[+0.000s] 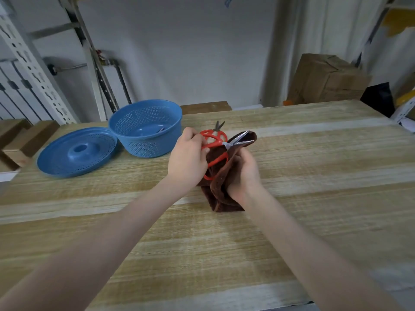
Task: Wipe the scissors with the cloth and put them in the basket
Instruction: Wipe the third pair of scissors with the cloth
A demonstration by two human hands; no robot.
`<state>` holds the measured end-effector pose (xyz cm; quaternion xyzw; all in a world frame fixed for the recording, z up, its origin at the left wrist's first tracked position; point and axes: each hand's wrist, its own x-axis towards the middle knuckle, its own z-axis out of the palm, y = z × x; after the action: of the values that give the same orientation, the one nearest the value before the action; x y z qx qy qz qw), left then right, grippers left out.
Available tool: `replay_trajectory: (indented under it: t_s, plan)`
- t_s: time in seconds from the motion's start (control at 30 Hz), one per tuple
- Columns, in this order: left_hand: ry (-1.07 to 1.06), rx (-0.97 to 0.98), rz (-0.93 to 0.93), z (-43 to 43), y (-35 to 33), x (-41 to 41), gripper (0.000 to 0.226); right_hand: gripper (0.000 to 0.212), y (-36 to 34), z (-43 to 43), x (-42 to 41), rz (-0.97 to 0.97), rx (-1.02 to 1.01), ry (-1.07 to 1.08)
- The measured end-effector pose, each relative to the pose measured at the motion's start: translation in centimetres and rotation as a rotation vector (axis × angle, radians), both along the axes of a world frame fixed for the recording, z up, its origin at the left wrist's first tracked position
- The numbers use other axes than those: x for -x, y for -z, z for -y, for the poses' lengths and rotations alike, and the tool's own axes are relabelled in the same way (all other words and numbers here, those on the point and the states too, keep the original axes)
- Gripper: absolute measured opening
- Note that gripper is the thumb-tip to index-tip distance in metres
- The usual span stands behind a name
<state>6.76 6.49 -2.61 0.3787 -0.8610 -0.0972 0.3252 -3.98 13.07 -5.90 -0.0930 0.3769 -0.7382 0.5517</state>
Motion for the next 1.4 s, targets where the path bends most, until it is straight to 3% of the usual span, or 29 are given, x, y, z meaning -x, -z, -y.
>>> replay_trajectory:
  t_s: [0.17,0.3,0.5,0.8,1.0,1.1,1.17,1.23,1.3,1.4]
  plan:
    - [0.013,-0.009,0.017,-0.2,-0.2,0.0,0.018,0.036,0.4,0.4,-0.6,-0.089,-0.062,0.038]
    - [0.047,0.028,0.051,-0.7,-0.3,-0.1,0.017,0.016,0.3,0.4,-1.1,-0.148,-0.078,0.181]
    - [0.036,0.085,0.079,-1.4,-0.7,0.3,0.017,0.022,-0.5,0.7,-1.8,-0.193,-0.094,0.369]
    - [0.053,0.155,0.075,-1.5,-1.4,-0.5,0.014,0.016,-1.2,0.6,-1.8,-0.256,-0.061,0.368]
    - [-0.011,0.094,-0.142,-0.3,-1.7,-1.0,0.020,0.015,-1.0,0.5,-2.2,-0.261,-0.052,0.377]
    - [-0.144,-0.110,-0.369,0.1,-1.5,-0.7,0.045,0.016,-0.9,0.5,-2.2,-0.243,-0.037,0.368]
    - [-0.254,-0.478,-0.432,1.1,-1.1,-0.2,0.052,0.017,-1.0,0.6,-2.4,-0.227,-0.028,0.368]
    - [-0.188,-0.796,-0.358,0.7,-0.6,0.5,0.045,0.017,-1.0,0.6,-2.6,-0.236,-0.008,0.363]
    - [-0.109,-0.795,-0.320,-0.3,-0.3,1.1,0.050,0.015,-1.2,0.5,-2.9,-0.252,0.014,0.347]
    - [-0.093,-0.645,-0.345,-1.2,-0.4,1.4,0.053,0.016,-1.3,0.5,-3.3,-0.260,0.023,0.348]
